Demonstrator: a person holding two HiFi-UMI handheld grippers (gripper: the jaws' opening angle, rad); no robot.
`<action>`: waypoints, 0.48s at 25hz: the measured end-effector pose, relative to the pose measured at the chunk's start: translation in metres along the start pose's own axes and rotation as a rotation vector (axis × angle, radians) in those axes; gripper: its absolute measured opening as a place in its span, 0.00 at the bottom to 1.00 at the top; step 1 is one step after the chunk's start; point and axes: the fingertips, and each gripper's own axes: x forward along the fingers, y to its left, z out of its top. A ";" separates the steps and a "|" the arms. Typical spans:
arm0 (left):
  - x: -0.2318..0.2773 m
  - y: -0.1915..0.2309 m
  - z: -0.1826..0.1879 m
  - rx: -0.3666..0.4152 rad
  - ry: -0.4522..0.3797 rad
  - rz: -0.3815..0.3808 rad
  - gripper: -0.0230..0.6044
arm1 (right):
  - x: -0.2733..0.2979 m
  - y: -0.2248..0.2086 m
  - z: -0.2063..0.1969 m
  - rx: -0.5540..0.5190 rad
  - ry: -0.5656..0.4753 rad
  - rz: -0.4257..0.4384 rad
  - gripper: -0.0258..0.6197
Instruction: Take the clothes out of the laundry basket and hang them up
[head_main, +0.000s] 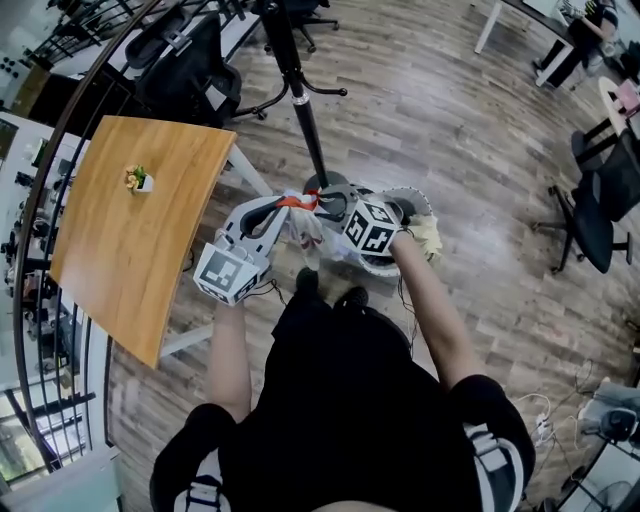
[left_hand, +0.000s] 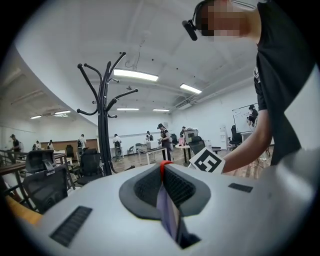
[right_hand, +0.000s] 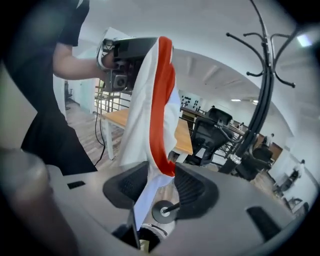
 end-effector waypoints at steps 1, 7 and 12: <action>-0.002 0.000 0.000 0.004 -0.001 -0.005 0.08 | 0.004 0.002 0.000 -0.009 0.007 0.008 0.32; -0.009 0.005 0.003 0.032 -0.028 -0.033 0.08 | 0.021 0.015 0.013 -0.047 -0.012 0.098 0.33; -0.018 0.027 0.001 0.017 -0.026 -0.022 0.08 | 0.042 0.022 0.025 0.000 -0.033 0.173 0.17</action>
